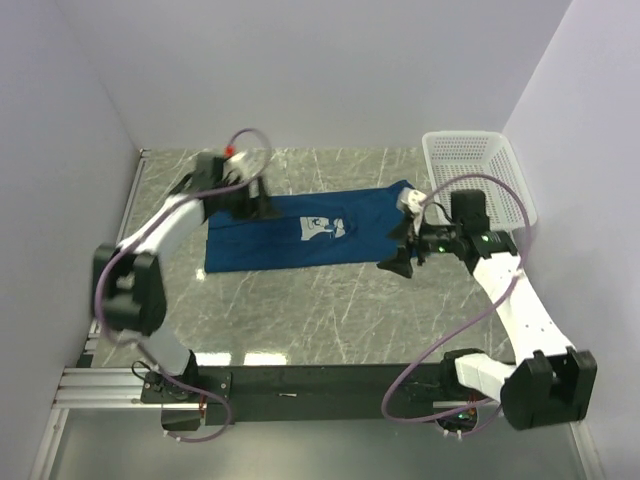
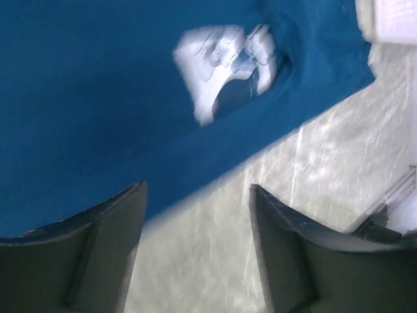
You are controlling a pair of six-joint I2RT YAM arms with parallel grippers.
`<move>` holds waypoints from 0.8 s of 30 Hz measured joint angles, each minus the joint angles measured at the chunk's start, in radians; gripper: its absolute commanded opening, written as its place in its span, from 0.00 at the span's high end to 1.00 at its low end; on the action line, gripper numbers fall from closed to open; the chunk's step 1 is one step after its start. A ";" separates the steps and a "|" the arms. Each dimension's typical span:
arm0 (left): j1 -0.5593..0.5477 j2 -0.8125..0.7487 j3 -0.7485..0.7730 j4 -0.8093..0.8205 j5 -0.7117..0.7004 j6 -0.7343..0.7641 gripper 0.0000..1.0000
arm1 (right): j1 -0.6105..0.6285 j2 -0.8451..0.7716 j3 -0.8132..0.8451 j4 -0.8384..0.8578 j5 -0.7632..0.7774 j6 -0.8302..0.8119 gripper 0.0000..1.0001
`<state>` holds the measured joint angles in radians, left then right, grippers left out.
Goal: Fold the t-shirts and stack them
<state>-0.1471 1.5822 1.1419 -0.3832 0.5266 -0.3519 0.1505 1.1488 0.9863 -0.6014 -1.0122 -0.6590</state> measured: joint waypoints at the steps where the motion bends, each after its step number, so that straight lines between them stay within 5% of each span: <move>1: -0.032 0.065 0.086 0.004 -0.002 0.048 0.08 | -0.031 -0.026 -0.035 0.003 -0.017 0.003 0.11; 5: -0.147 0.382 0.491 -0.076 -0.043 0.264 0.02 | -0.088 -0.101 -0.100 0.002 -0.075 0.001 0.11; 11: -0.244 0.740 0.881 -0.215 -0.167 0.468 0.16 | -0.151 -0.134 -0.104 0.020 -0.140 0.005 0.11; 24: -0.241 0.920 1.133 -0.227 -0.155 0.545 0.33 | -0.177 -0.079 -0.098 -0.027 -0.204 -0.035 0.14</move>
<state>-0.3885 2.5019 2.2753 -0.6098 0.3717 0.1932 -0.0269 1.0695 0.8886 -0.6289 -1.2167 -0.6941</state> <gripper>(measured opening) 0.721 0.869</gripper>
